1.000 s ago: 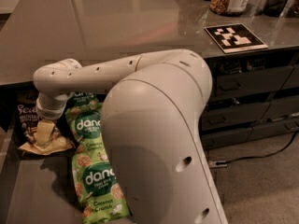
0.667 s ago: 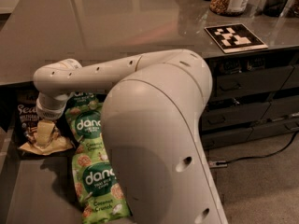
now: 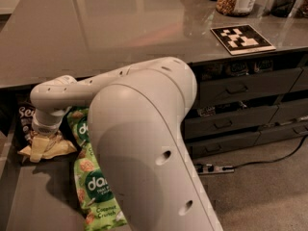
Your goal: Pick brown chip bag from top drawer and place on counter
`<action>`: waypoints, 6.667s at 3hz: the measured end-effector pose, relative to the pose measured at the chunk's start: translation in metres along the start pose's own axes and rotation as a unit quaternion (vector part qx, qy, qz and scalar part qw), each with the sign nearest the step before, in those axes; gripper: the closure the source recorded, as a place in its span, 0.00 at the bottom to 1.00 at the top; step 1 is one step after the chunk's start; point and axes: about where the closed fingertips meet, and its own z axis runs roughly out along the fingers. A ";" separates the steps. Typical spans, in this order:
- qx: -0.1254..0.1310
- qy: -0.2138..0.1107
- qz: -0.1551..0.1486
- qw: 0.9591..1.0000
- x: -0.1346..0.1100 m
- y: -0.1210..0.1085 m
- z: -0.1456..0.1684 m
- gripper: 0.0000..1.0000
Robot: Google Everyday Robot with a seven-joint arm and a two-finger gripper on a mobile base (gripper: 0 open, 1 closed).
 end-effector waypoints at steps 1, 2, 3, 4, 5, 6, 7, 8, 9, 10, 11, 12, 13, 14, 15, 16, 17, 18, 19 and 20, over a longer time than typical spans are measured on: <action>-0.006 0.000 0.000 1.000 -0.002 0.002 0.008 0.18; -0.006 0.000 0.000 1.000 -0.001 0.002 0.008 0.43; -0.006 0.000 0.000 1.000 -0.002 0.002 0.008 0.66; -0.006 0.000 0.000 1.000 -0.004 0.002 0.003 0.87; 0.025 -0.018 -0.011 0.999 -0.012 0.007 -0.031 1.00; 0.075 -0.019 -0.041 0.996 -0.028 0.022 -0.080 1.00; 0.114 -0.038 -0.065 0.991 -0.043 0.042 -0.136 1.00; 0.139 -0.061 -0.087 0.985 -0.052 0.058 -0.173 1.00; 0.168 -0.103 -0.098 0.975 -0.046 0.076 -0.210 1.00; 0.180 -0.118 -0.096 0.972 -0.049 0.071 -0.216 1.00; 0.179 -0.116 -0.097 0.972 -0.049 0.071 -0.216 1.00; 0.181 -0.130 -0.094 0.970 -0.053 0.076 -0.221 1.00; 0.204 -0.163 -0.093 0.961 -0.061 0.104 -0.254 1.00; 0.244 -0.202 -0.103 0.943 -0.073 0.153 -0.299 1.00; 0.275 -0.242 -0.118 0.923 -0.076 0.196 -0.326 1.00; 0.305 -0.278 -0.109 0.904 -0.051 0.226 -0.356 1.00; 0.339 -0.307 -0.070 0.886 0.005 0.240 -0.392 1.00; 0.366 -0.316 -0.047 0.874 0.066 0.241 -0.416 1.00; 0.378 -0.320 -0.027 0.869 0.113 0.231 -0.426 1.00; 0.383 -0.319 -0.023 0.867 0.123 0.227 -0.430 1.00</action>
Offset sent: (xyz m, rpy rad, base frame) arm -0.0022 0.0055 -0.0065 -0.0024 0.0096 0.0063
